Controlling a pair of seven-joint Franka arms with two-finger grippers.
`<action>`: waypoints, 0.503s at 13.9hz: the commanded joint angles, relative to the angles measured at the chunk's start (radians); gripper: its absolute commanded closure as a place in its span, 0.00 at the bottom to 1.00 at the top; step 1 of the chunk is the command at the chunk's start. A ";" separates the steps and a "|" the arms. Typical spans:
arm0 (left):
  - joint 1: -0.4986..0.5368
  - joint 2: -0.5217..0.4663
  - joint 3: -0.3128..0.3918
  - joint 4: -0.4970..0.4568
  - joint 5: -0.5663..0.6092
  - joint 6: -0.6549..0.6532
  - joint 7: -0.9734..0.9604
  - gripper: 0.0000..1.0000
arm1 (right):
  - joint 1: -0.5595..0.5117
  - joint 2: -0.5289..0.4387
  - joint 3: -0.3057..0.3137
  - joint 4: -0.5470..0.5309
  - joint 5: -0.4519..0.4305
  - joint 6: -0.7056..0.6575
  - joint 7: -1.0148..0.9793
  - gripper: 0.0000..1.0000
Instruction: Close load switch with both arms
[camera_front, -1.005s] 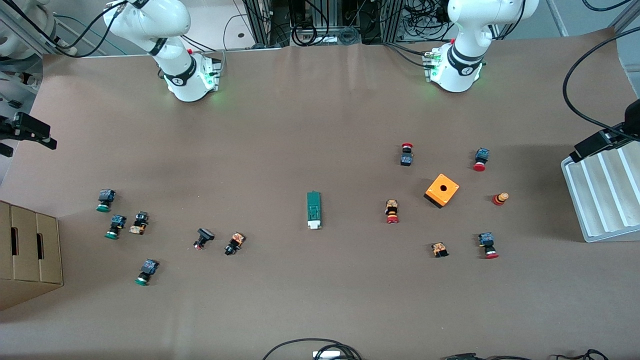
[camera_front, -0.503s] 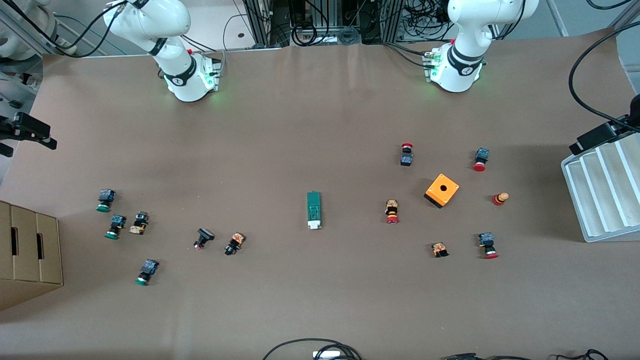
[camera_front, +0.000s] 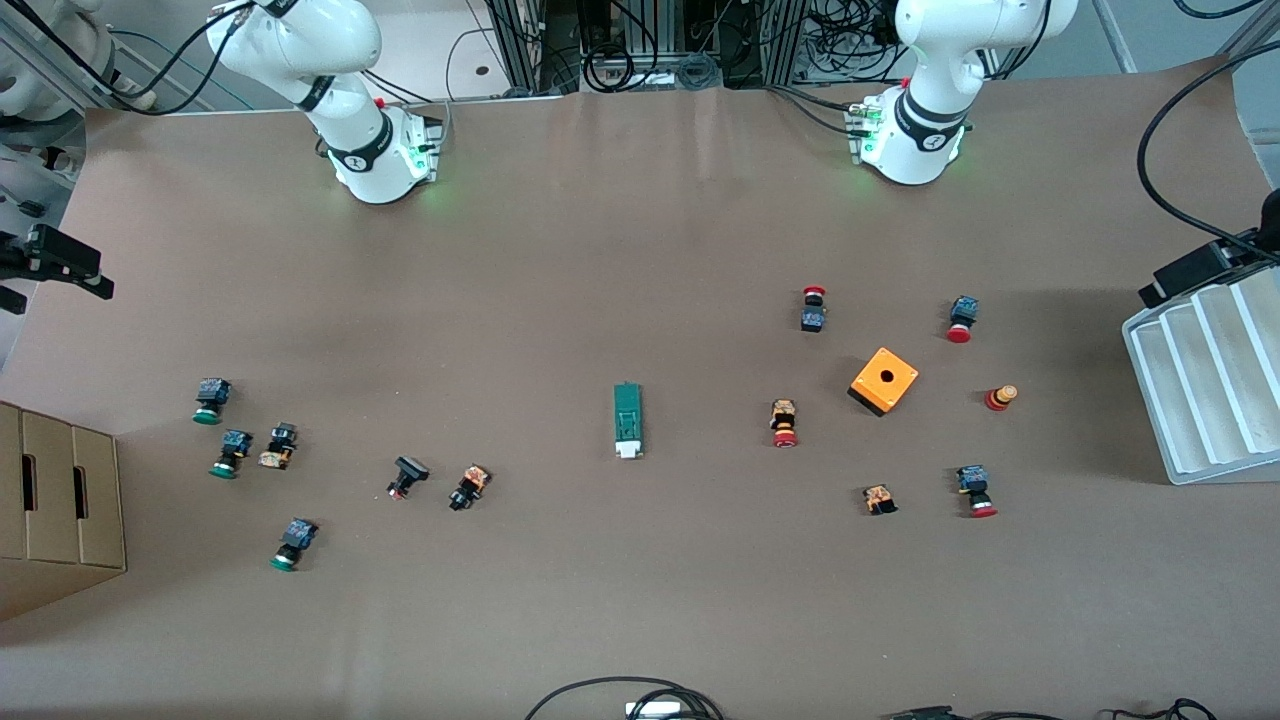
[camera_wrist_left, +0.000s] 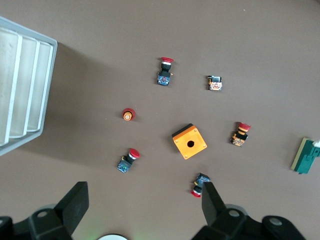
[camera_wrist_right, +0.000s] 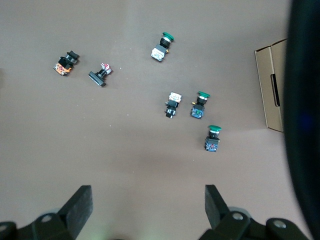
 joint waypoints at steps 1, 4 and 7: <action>0.002 -0.003 -0.001 0.021 0.022 -0.018 0.068 0.00 | 0.010 0.011 -0.004 0.021 -0.031 0.001 -0.007 0.00; 0.003 0.000 -0.001 0.022 0.022 -0.024 0.069 0.00 | 0.010 0.011 -0.003 0.021 -0.031 0.001 -0.007 0.00; 0.003 0.001 -0.001 0.024 0.023 -0.024 0.069 0.00 | 0.010 0.011 -0.003 0.021 -0.031 0.001 -0.007 0.00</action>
